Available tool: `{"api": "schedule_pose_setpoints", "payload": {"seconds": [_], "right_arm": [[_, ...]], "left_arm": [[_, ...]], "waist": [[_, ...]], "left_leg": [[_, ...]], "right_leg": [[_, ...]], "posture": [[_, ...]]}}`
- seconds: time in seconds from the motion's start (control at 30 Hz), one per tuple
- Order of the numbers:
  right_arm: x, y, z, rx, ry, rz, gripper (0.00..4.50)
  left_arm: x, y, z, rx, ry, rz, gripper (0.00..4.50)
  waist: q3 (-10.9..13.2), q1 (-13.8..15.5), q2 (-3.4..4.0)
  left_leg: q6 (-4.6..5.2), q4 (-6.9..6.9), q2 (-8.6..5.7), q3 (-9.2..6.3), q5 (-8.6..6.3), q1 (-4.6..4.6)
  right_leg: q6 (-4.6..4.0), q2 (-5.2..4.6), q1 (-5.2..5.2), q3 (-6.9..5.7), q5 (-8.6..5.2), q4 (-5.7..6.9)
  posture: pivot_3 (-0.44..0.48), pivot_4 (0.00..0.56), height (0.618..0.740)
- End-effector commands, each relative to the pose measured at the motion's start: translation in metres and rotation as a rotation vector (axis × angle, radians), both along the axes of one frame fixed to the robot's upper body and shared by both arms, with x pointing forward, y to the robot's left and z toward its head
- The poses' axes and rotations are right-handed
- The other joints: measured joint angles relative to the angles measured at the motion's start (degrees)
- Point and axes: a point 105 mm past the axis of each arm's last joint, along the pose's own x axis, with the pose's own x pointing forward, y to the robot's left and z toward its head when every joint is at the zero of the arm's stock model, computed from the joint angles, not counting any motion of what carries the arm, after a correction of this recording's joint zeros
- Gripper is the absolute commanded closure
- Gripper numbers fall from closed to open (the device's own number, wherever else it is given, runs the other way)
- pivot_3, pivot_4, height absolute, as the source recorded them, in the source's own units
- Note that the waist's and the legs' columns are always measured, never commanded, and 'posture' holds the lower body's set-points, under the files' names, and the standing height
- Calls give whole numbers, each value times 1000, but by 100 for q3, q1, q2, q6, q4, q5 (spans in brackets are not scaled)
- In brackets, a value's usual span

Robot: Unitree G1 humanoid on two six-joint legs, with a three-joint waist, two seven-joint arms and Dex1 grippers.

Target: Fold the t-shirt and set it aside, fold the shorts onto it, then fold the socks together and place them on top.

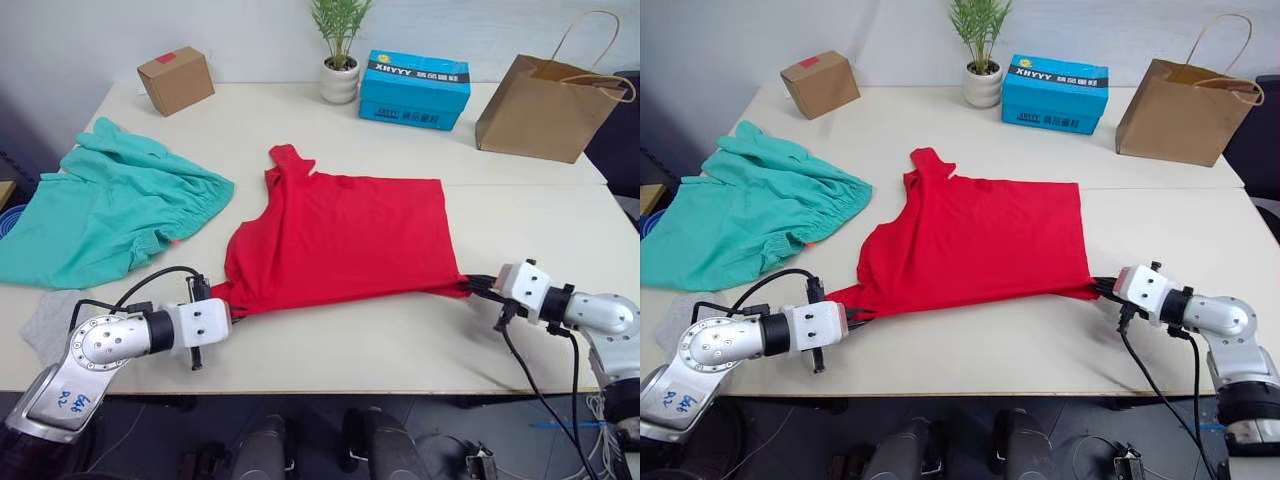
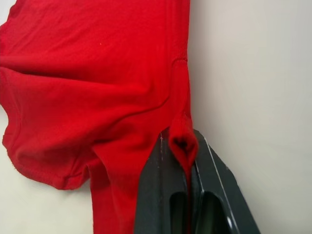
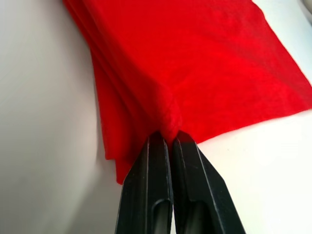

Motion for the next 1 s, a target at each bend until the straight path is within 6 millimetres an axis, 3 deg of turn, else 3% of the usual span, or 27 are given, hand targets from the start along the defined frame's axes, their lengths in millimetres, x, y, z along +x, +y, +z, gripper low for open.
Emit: {"api": "schedule_pose_setpoints", "payload": {"seconds": [0.03, 0.23, 0.43, 0.57, 0.7, 0.77, 0.93, 1.0], "right_arm": [[-4, -20, 16, -5, -35, -67, 4437], [-13, -30, 11, -25, -8, -90, 4437], [-11, -41, 11, -39, -14, -141, 4437], [-9, -42, 11, -30, -10, -143, 4500], [-8, -38, 10, -17, -5, -133, 4500], [-9, -38, 9, -17, -1, -136, 4500], [-12, -37, 4, -9, 17, -140, 4500], [-15, -35, 3, -3, 25, -135, 4500]], "left_arm": [[-4, 1, 7, -97, 52, 49, 4500], [-19, -15, 7, -225, 183, -29, 4500], [-27, -10, 10, -283, 276, -49, 4500], [-27, 9, 14, -328, 330, -3, 3573], [-42, 51, 0, -149, 447, 60, 2359], [-39, 62, 7, -123, 415, 86, 1692], [-26, 52, 23, -91, 275, 13, 158], [-24, 43, 24, -68, 240, -39, 23]], "waist": [[-1, 0, 2], [-2, 6, 4], [-2, 2, 3], [-3, 3, 5], [-3, -27, 5], [-3, -21, 6], [-3, 47, 6], [-5, 38, 9]], "left_leg": [[-1, -2, 0, 0, 0, 0], [0, -1, 0, 1, 0, 0], [-1, -19, 1, 0, -1, 33], [-4, -58, -3, 5, -3, 64], [-10, -69, -1, 8, -4, 70], [-12, -74, -1, 11, -5, 72], [-9, -74, -1, 6, -12, 71], [-10, -74, -1, 6, -18, 70]], "right_leg": [[0, 0, 1, 0, 0, -2], [-2, 0, 3, -4, -1, -6], [-3, 1, 34, -7, -2, -20], [-7, 0, 54, -5, -4, -35], [-14, 1, 51, -6, -10, -36], [-16, 2, 48, -6, -13, -37], [-14, -1, 56, -5, -12, -49], [-13, -1, 56, -5, -11, -53]], "posture": [[0, 150, 740], [0, 150, 740], [0, 150, 740], [0, 150, 740], [0, 150, 740], [0, 150, 740], [0, 150, 740], [0, 150, 740]]}}
